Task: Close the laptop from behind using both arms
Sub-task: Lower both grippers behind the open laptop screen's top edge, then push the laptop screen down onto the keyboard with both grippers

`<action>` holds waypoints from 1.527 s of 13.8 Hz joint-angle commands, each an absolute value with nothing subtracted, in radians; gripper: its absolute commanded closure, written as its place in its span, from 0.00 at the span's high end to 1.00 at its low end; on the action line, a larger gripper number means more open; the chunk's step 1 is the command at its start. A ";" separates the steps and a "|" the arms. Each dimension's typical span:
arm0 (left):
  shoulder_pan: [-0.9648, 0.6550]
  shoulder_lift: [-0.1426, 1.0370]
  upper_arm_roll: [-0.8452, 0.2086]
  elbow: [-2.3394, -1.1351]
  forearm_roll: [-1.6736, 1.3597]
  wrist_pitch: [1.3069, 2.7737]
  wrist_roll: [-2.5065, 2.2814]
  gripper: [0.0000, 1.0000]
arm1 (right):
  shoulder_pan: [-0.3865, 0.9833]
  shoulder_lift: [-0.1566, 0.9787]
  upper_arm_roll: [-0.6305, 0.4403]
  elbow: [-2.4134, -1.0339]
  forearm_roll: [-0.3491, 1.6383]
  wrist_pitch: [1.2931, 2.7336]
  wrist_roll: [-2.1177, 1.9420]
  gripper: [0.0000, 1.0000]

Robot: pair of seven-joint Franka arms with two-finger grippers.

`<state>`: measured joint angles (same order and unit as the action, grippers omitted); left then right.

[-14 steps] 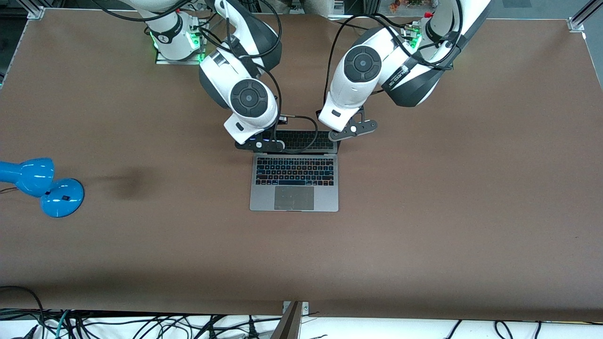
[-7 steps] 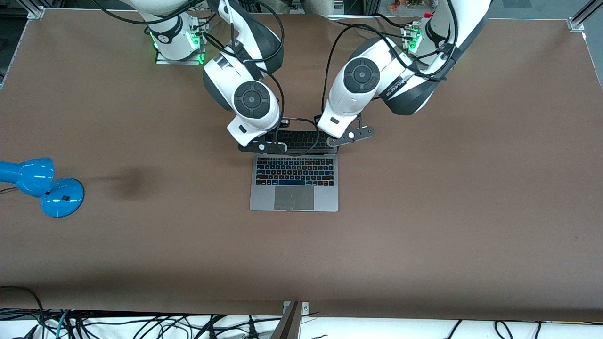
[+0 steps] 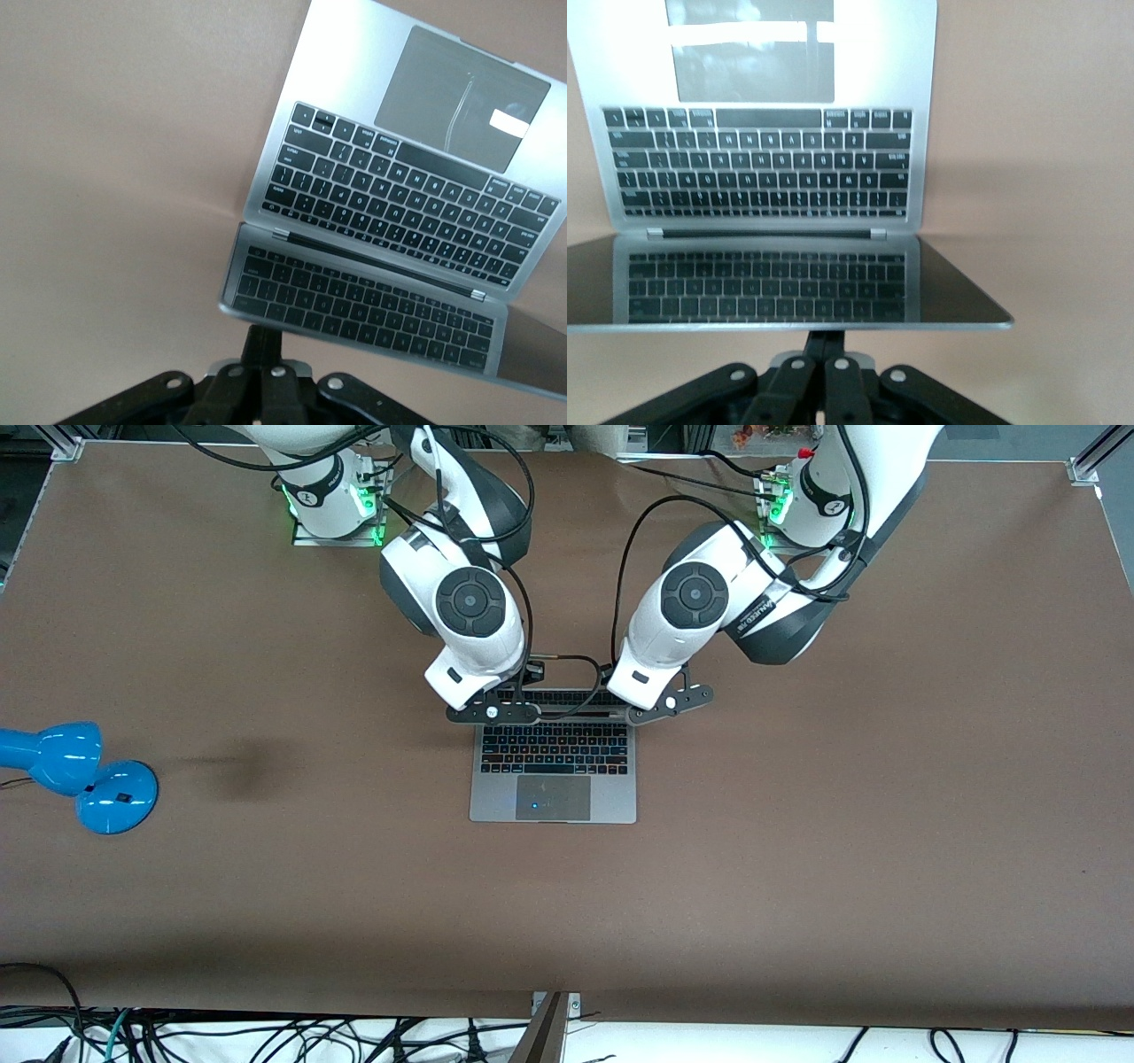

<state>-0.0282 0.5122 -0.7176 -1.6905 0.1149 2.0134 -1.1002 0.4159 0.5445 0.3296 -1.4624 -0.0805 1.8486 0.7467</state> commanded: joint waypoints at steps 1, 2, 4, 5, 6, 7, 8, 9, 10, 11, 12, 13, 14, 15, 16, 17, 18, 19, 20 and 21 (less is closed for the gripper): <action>-0.037 0.566 -0.713 -1.617 0.173 1.997 -1.115 0.00 | 0.416 0.546 0.307 -1.479 -0.098 1.920 0.732 0.01; -0.037 0.578 -0.712 -1.603 0.189 1.991 -1.117 0.00 | 0.416 0.554 0.305 -1.479 -0.100 1.934 0.732 0.01; -0.054 0.609 -0.701 -1.565 0.222 1.980 -1.117 0.00 | 0.414 0.566 0.304 -1.479 -0.113 1.957 0.732 0.01; -0.072 0.624 -0.684 -1.543 0.230 1.979 -1.117 0.00 | 0.414 0.577 0.298 -1.479 -0.139 1.973 0.730 0.01; -0.106 0.641 -0.648 -1.510 0.233 1.959 -1.115 0.00 | 0.414 0.592 0.298 -1.479 -0.162 1.991 0.730 0.01; -0.156 0.661 -0.599 -1.467 0.245 1.925 -1.114 0.00 | 0.414 0.609 0.293 -1.479 -0.181 2.015 0.730 0.01; -0.208 0.679 -0.551 -1.430 0.253 1.901 -1.112 0.00 | 0.414 0.620 0.288 -1.479 -0.184 2.032 0.730 0.01; -0.241 0.692 -0.516 -1.411 0.252 1.896 -1.111 0.00 | 0.416 0.626 0.281 -1.479 -0.187 2.042 0.729 0.01; -0.262 0.704 -0.494 -1.407 0.249 1.896 -1.111 0.00 | 0.416 0.626 0.278 -1.479 -0.199 2.042 0.723 0.01; -0.270 0.716 -0.482 -1.401 0.249 1.898 -1.112 0.00 | 0.416 0.627 0.276 -1.479 -0.207 2.043 0.709 0.01; -0.273 0.735 -0.480 -1.376 0.250 1.898 -1.112 0.00 | 0.416 0.633 0.275 -1.479 -0.207 2.054 0.697 0.01; -0.275 0.755 -0.477 -1.355 0.252 1.898 -1.112 0.00 | 0.416 0.640 0.269 -1.479 -0.212 2.069 0.690 0.01; -0.285 0.771 -0.468 -1.333 0.252 1.898 -1.114 0.00 | 0.417 0.649 0.256 -1.479 -0.219 2.095 0.689 0.01; -0.301 0.787 -0.445 -1.310 0.252 1.899 -1.114 0.00 | 0.417 0.656 0.253 -1.479 -0.235 2.115 0.675 0.01; -0.319 0.799 -0.422 -1.289 0.250 1.902 -1.112 0.00 | 0.417 0.666 0.252 -1.479 -0.247 2.129 0.666 0.01; -0.325 0.814 -0.407 -1.267 0.250 1.904 -1.111 0.00 | 0.417 0.672 0.245 -1.479 -0.252 2.143 0.663 0.01; -0.327 0.831 -0.403 -1.244 0.250 1.904 -1.111 0.00 | 0.417 0.676 0.245 -1.479 -0.252 2.152 0.663 0.01; -0.327 0.848 -0.402 -1.227 0.252 1.904 -1.112 0.00 | 0.416 0.686 0.244 -1.477 -0.252 2.167 0.663 0.01; -0.331 0.860 -0.397 -1.217 0.258 1.904 -1.112 0.00 | 0.417 0.695 0.238 -1.479 -0.253 2.187 0.664 0.01; -0.347 0.865 -0.381 -1.213 0.264 1.907 -1.112 0.00 | 0.417 0.713 0.235 -1.477 -0.253 2.215 0.664 0.01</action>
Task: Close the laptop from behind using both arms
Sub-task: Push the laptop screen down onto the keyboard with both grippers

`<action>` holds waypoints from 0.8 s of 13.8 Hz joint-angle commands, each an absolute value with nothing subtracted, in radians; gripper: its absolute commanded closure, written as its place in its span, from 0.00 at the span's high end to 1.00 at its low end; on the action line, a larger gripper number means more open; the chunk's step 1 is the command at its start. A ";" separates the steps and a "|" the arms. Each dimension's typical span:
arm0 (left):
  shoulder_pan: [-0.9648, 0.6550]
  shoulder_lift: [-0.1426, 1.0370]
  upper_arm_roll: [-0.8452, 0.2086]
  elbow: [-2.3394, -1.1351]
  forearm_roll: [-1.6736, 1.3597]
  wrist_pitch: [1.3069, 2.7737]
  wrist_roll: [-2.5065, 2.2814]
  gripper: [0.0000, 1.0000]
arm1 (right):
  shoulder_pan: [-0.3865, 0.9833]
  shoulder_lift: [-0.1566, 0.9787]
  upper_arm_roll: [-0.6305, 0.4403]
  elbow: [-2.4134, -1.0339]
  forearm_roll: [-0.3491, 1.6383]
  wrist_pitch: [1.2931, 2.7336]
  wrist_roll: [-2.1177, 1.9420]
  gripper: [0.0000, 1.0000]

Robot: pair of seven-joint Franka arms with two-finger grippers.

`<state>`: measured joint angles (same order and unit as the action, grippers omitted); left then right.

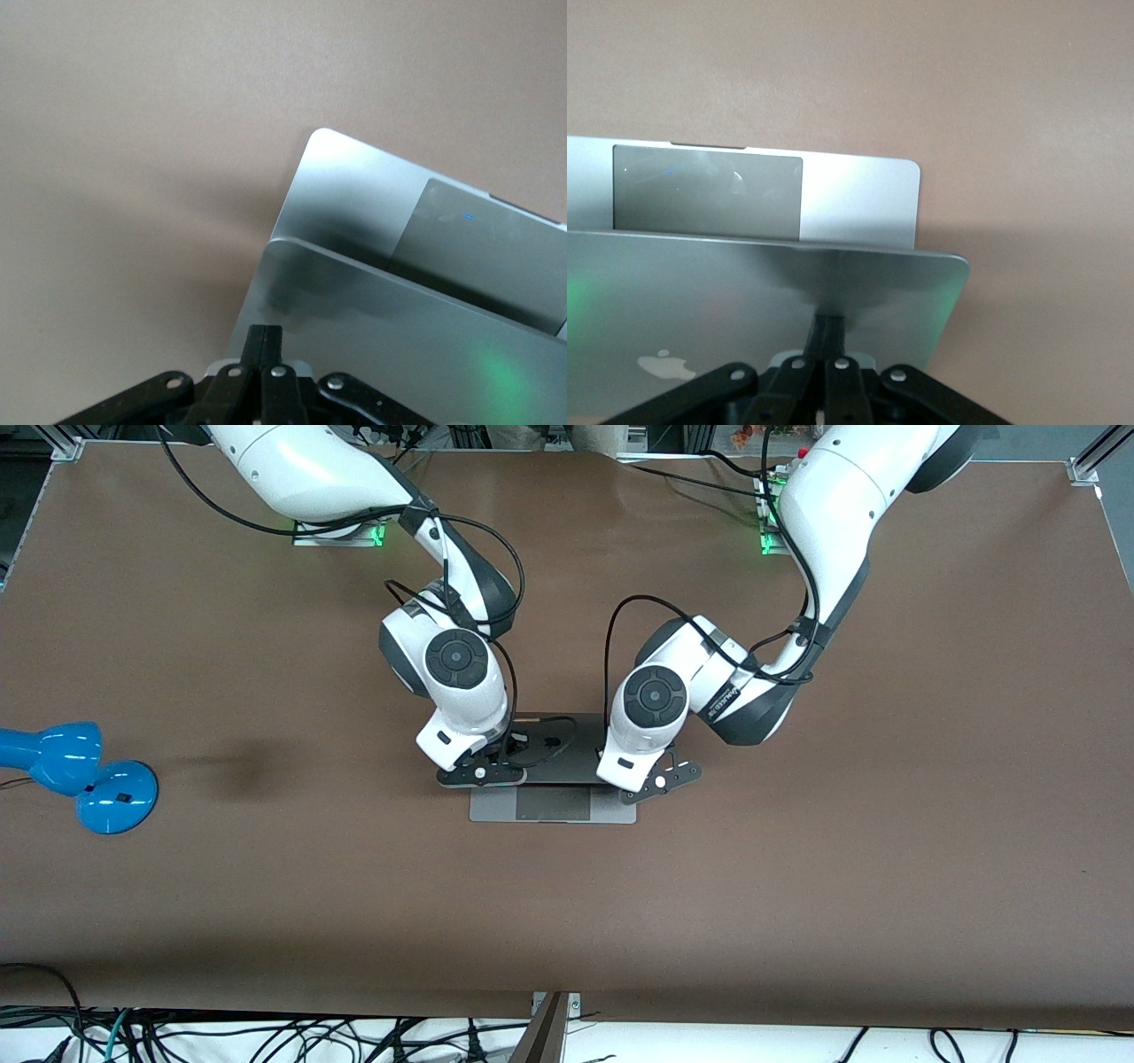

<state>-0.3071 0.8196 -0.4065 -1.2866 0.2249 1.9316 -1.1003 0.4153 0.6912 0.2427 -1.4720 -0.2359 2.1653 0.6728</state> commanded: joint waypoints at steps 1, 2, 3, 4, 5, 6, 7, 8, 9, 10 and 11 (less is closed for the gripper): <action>-0.360 0.870 -0.359 -1.209 0.264 1.917 -1.112 0.00 | 0.419 0.727 0.227 -1.477 -0.253 2.241 0.666 0.01; -0.367 0.877 -0.351 -1.207 0.264 1.936 -1.112 0.00 | 0.419 0.739 0.226 -1.479 -0.253 2.259 0.666 0.01; -0.367 0.887 -0.350 -1.206 0.264 1.950 -1.114 0.00 | 0.419 0.748 0.222 -1.477 -0.253 2.272 0.666 0.01; -0.367 0.893 -0.345 -1.204 0.264 1.960 -1.115 0.00 | 0.419 0.756 0.218 -1.477 -0.253 2.285 0.666 0.01; -0.368 0.897 -0.339 -1.204 0.264 1.974 -1.117 0.00 | 0.422 0.765 0.216 -1.477 -0.255 2.299 0.666 0.01; -0.370 0.903 -0.337 -1.204 0.264 1.991 -1.117 0.00 | 0.425 0.776 0.210 -1.477 -0.262 2.307 0.666 0.01; -0.370 0.914 -0.336 -1.203 0.264 2.009 -1.118 0.00 | 0.426 0.790 0.209 -1.479 -0.277 2.324 0.667 0.01; -0.370 0.928 -0.331 -1.194 0.264 2.029 -1.118 0.00 | 0.425 0.799 0.206 -1.479 -0.284 2.338 0.667 0.01; -0.377 0.946 -0.328 -1.175 0.264 2.034 -1.118 0.00 | 0.426 0.811 0.201 -1.479 -0.285 2.350 0.667 0.01; -0.388 0.963 -0.318 -1.157 0.264 2.034 -1.118 0.00 | 0.426 0.816 0.201 -1.479 -0.288 2.365 0.667 0.01; -0.406 0.980 -0.299 -1.137 0.264 2.036 -1.118 0.00 | 0.426 0.816 0.201 -1.477 -0.288 2.370 0.667 0.01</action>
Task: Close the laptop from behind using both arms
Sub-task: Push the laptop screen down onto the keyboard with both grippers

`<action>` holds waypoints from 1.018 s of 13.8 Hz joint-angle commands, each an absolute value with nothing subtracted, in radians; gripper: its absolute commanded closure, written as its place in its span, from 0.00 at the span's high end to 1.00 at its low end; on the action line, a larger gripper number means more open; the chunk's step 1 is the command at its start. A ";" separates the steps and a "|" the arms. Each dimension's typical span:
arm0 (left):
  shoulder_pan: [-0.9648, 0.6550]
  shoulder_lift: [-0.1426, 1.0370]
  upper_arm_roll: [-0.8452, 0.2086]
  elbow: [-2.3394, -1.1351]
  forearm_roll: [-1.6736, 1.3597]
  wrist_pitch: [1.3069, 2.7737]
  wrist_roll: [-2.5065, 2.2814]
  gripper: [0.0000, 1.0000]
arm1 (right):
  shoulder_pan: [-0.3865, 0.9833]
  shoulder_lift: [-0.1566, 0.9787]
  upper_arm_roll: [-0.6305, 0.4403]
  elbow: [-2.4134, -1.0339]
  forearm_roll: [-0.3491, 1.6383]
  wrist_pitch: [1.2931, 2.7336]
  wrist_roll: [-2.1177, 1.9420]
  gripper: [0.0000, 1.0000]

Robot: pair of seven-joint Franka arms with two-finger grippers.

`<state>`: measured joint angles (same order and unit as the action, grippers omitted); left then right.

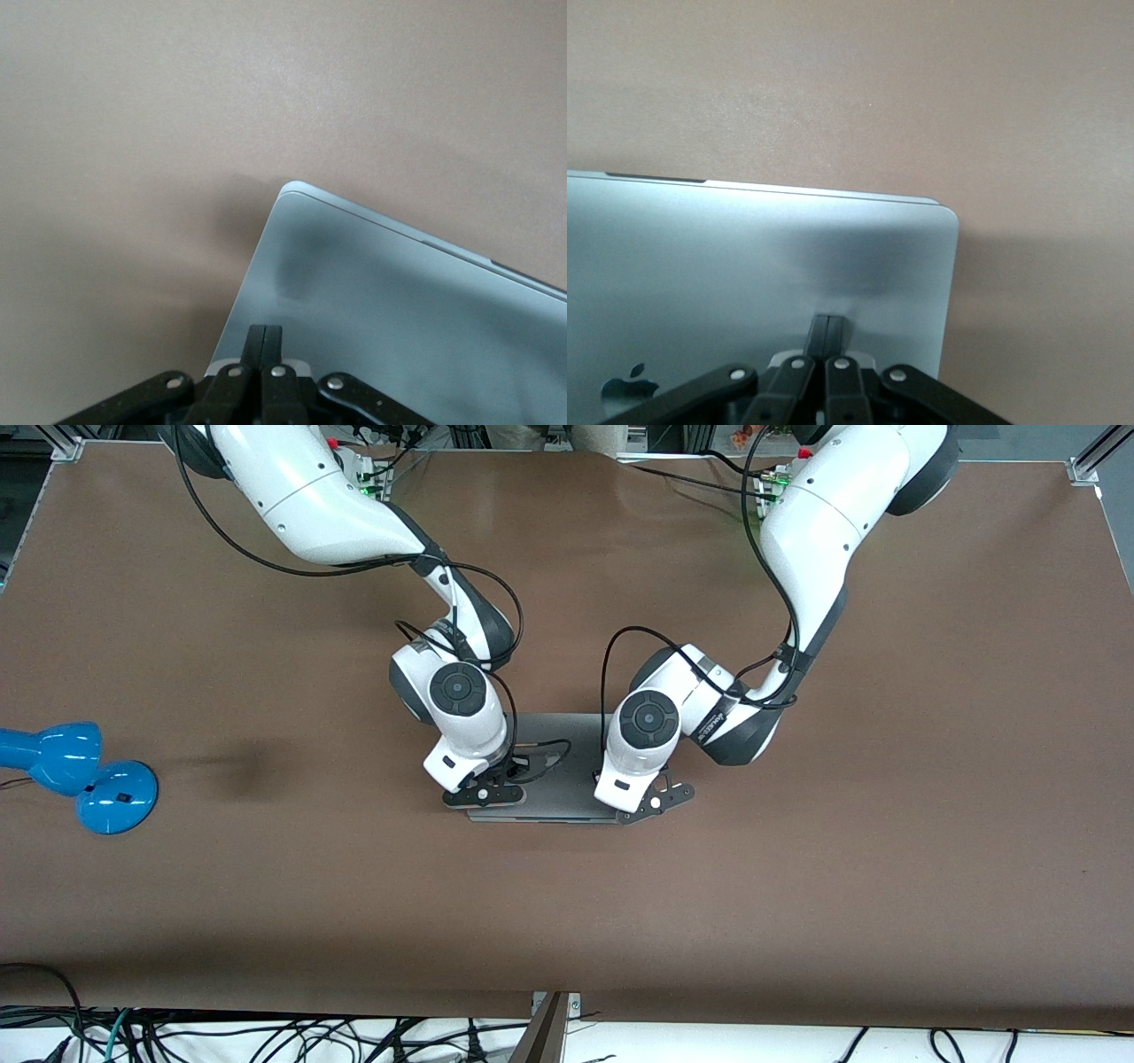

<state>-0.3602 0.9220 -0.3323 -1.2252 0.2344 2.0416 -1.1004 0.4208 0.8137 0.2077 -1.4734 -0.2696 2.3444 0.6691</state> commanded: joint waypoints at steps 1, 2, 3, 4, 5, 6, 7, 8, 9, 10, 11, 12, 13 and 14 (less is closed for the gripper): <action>-0.425 0.997 -0.285 -1.117 0.264 2.036 -1.118 0.00 | 0.426 0.819 0.201 -1.477 -0.288 2.370 0.667 0.01; -0.428 1.012 -0.281 -1.106 0.264 2.036 -1.120 0.00 | 0.426 0.824 0.201 -1.477 -0.288 2.376 0.667 0.01; -0.429 1.023 -0.281 -1.101 0.264 2.043 -1.121 0.00 | 0.428 0.830 0.201 -1.477 -0.288 2.384 0.667 0.01; -0.436 1.031 -0.281 -1.100 0.264 2.068 -1.127 0.00 | 0.431 0.834 0.201 -1.477 -0.288 2.390 0.667 0.01; -0.436 1.038 -0.279 -1.101 0.264 2.075 -1.127 0.00 | 0.433 0.838 0.198 -1.477 -0.288 2.398 0.667 0.01; -0.436 1.042 -0.279 -1.100 0.264 2.075 -1.127 0.00 | 0.433 0.847 0.192 -1.477 -0.288 2.411 0.667 0.01; -0.436 1.042 -0.279 -1.100 0.264 2.075 -1.127 0.00 | 0.433 0.856 0.190 -1.479 -0.288 2.425 0.667 0.01; -0.436 1.043 -0.279 -1.101 0.264 2.075 -1.127 0.00 | 0.434 0.865 0.189 -1.477 -0.288 2.439 0.667 0.01; -0.436 1.043 -0.279 -1.101 0.264 2.075 -1.127 0.00 | 0.434 0.874 0.187 -1.477 -0.290 2.454 0.667 0.01; -0.436 1.043 -0.279 -1.100 0.264 2.075 -1.126 0.00 | 0.434 0.882 0.187 -1.477 -0.296 2.459 0.667 0.01; -0.436 1.042 -0.279 -1.101 0.264 2.077 -1.126 0.00 | 0.434 0.891 0.187 -1.477 -0.304 2.460 0.667 0.01; -0.434 1.042 -0.279 -1.100 0.264 2.075 -1.126 0.00 | 0.434 0.897 0.187 -1.477 -0.305 2.461 0.667 0.01; -0.434 1.042 -0.279 -1.101 0.264 2.075 -1.124 0.00 | 0.434 0.900 0.187 -1.477 -0.305 2.461 0.666 0.01; -0.433 1.042 -0.279 -1.101 0.264 2.075 -1.124 0.00 | 0.434 0.900 0.187 -1.476 -0.305 2.461 0.664 0.01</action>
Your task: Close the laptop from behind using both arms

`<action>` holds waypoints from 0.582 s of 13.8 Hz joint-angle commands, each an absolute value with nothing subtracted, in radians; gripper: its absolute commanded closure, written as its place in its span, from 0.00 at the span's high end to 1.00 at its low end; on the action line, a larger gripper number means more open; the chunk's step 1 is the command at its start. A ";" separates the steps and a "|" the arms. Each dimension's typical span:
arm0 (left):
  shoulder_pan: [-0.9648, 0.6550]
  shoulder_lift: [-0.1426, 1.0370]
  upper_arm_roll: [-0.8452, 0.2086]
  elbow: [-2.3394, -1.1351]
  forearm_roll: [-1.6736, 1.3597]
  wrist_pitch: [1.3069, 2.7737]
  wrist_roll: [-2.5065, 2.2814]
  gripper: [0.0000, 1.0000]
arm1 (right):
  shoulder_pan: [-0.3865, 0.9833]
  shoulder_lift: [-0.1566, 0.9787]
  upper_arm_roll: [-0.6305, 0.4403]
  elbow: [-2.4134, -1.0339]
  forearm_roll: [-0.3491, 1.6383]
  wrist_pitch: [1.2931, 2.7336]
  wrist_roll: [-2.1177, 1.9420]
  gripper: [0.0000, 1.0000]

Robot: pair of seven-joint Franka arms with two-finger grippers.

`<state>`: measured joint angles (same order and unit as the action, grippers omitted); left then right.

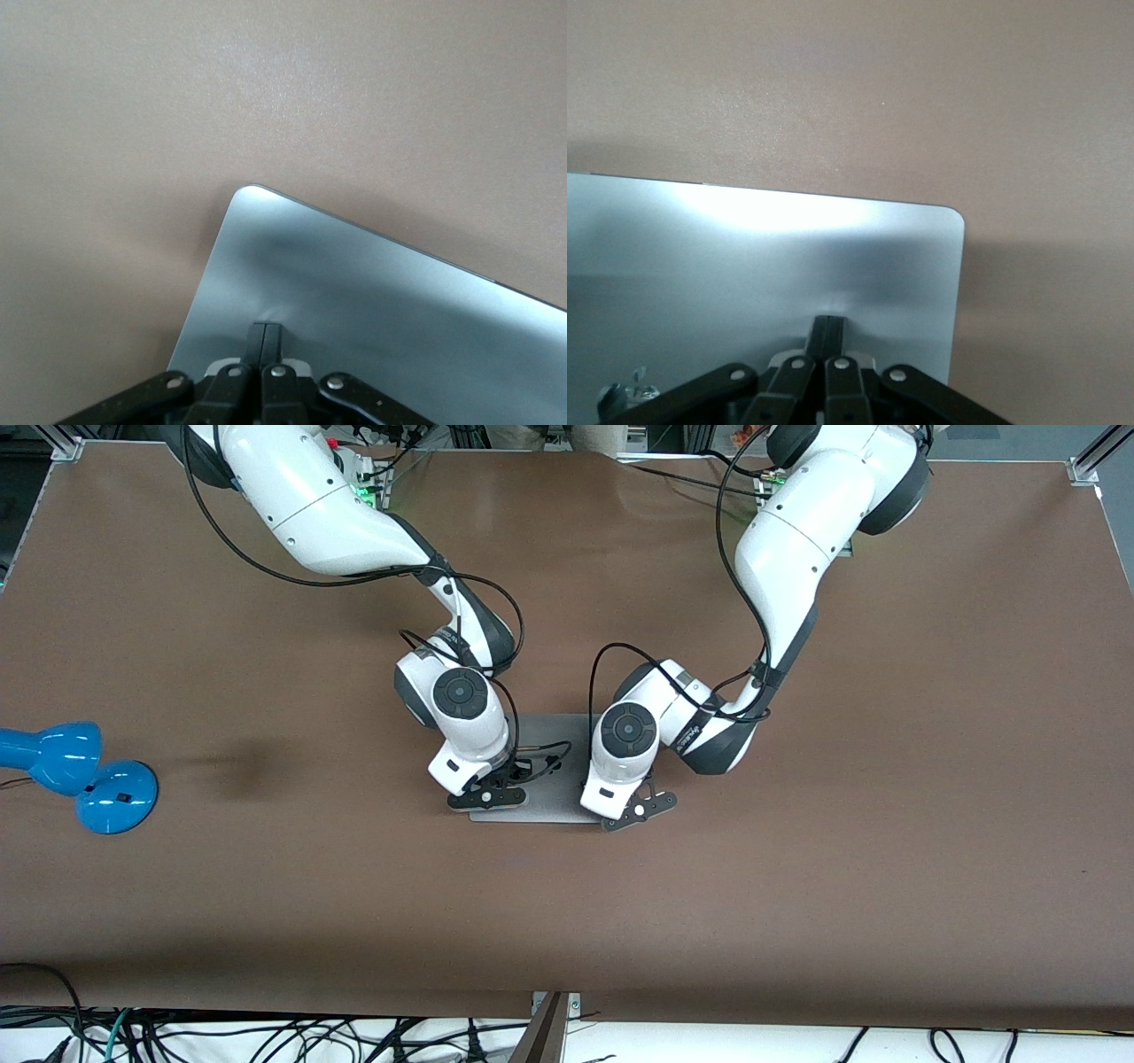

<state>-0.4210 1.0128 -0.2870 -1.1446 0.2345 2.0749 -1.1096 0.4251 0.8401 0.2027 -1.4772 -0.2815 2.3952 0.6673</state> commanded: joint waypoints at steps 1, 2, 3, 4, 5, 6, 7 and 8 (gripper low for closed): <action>-0.433 1.040 -0.279 -1.101 0.264 2.075 -1.124 0.00 | 0.436 0.899 0.187 -1.473 -0.304 2.461 0.657 0.01; -0.433 1.040 -0.279 -1.101 0.264 2.075 -1.124 0.00 | 0.434 0.899 0.187 -1.470 -0.304 2.461 0.654 0.01; -0.430 1.037 -0.279 -1.101 0.264 2.072 -1.124 0.00 | 0.434 0.896 0.187 -1.470 -0.302 2.459 0.652 0.01; -0.426 1.032 -0.279 -1.101 0.262 2.068 -1.124 0.00 | 0.434 0.894 0.187 -1.468 -0.298 2.454 0.652 0.01; -0.425 1.028 -0.281 -1.101 0.258 2.063 -1.124 0.00 | 0.433 0.893 0.187 -1.467 -0.293 2.453 0.652 0.01; -0.422 1.020 -0.281 -1.104 0.256 2.057 -1.123 0.00 | 0.431 0.891 0.187 -1.466 -0.291 2.451 0.652 0.01; -0.420 1.014 -0.281 -1.103 0.258 2.045 -1.121 0.00 | 0.430 0.890 0.187 -1.466 -0.288 2.450 0.652 0.01; -0.413 1.000 -0.281 -1.103 0.259 2.031 -1.121 0.00 | 0.426 0.884 0.187 -1.465 -0.284 2.448 0.652 0.01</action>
